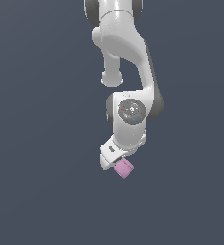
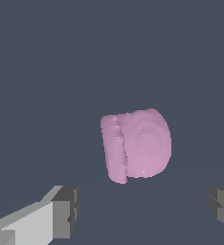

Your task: Pick up the object and move it to a goal position.

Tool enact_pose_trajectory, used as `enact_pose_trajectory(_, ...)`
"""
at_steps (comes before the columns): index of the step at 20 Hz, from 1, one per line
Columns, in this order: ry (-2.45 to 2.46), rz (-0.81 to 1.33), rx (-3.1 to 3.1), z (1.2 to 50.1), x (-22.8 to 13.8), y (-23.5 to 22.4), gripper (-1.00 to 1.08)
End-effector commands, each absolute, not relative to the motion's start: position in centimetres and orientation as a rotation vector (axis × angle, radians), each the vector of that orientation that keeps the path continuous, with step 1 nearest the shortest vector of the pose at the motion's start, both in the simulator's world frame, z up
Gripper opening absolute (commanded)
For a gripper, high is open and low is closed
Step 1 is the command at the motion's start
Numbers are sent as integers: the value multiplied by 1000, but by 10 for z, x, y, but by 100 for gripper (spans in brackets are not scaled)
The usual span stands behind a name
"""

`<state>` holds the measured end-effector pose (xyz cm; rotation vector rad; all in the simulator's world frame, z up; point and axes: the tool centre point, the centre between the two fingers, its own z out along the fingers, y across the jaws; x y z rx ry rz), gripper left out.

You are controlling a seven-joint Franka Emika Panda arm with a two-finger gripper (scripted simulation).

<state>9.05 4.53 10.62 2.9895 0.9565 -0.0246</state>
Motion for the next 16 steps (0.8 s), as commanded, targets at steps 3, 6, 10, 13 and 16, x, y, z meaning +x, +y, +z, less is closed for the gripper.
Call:
enact_pose_trajectory(3,1078,-11,2949,96,103,50,100)
enact_pose_trajectory(6,1128,-5,2931,92,108,52,100)
enact_pose_trajectory(10,1163,-1,2918,89,112,53,100)
enact_pose_trajectory(13,1161,-2,2919,89,111,53,100)
enact_pose_trajectory(16,1161,-2,2919,85,111,53,100)
